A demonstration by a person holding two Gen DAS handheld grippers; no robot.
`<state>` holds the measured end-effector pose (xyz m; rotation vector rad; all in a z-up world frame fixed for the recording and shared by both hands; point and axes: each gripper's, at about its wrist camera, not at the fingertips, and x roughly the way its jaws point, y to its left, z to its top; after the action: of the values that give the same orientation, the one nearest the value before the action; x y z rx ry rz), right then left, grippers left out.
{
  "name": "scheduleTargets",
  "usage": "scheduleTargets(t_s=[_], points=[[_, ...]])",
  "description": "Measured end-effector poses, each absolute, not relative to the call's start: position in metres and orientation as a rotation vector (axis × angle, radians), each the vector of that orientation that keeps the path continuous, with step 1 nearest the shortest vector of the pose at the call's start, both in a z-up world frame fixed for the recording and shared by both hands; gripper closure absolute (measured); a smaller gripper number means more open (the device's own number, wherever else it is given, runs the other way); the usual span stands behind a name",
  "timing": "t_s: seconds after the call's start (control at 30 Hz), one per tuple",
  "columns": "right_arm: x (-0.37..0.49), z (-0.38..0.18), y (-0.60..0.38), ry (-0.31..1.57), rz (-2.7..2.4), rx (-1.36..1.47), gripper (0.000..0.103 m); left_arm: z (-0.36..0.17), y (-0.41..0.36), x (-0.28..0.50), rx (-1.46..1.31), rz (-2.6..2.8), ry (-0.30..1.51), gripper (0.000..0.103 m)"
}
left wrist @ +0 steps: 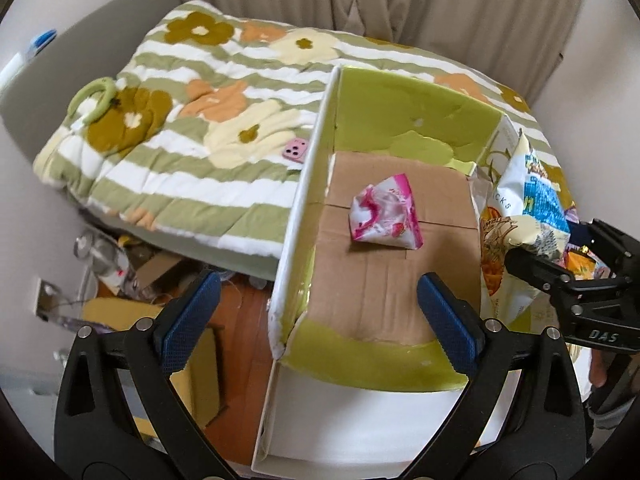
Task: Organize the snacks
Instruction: 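Open left gripper to drop the white-pink packet while right releases blue-printed bag into box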
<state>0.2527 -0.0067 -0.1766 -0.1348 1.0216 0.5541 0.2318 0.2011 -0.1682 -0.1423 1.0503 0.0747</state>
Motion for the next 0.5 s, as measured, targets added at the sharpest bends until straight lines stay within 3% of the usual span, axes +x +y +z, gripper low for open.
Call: scheduleTargets(t_s=[0.07,0.13,0.17,0.5], points=[[0.254,-0.183,-0.006,1.039,0.555,-0.137,0.023,-0.17,0.201,0.231,-0.145,0.082,1.054,0.005],[0.255,-0.188,-0.008,1.045,0.557,-0.123,0.005,-0.172,0.199,0.228,-0.142,0.085,1.057,0.005],[0.254,-0.189,-0.01,1.042,0.558,-0.111,0.002,-0.172,0.198,0.226,-0.14,0.085,1.058,0.005],[0.225,-0.177,-0.024,1.025,0.492,-0.044,0.001,-0.156,0.191,0.21,-0.131,0.062,1.019,0.005]])
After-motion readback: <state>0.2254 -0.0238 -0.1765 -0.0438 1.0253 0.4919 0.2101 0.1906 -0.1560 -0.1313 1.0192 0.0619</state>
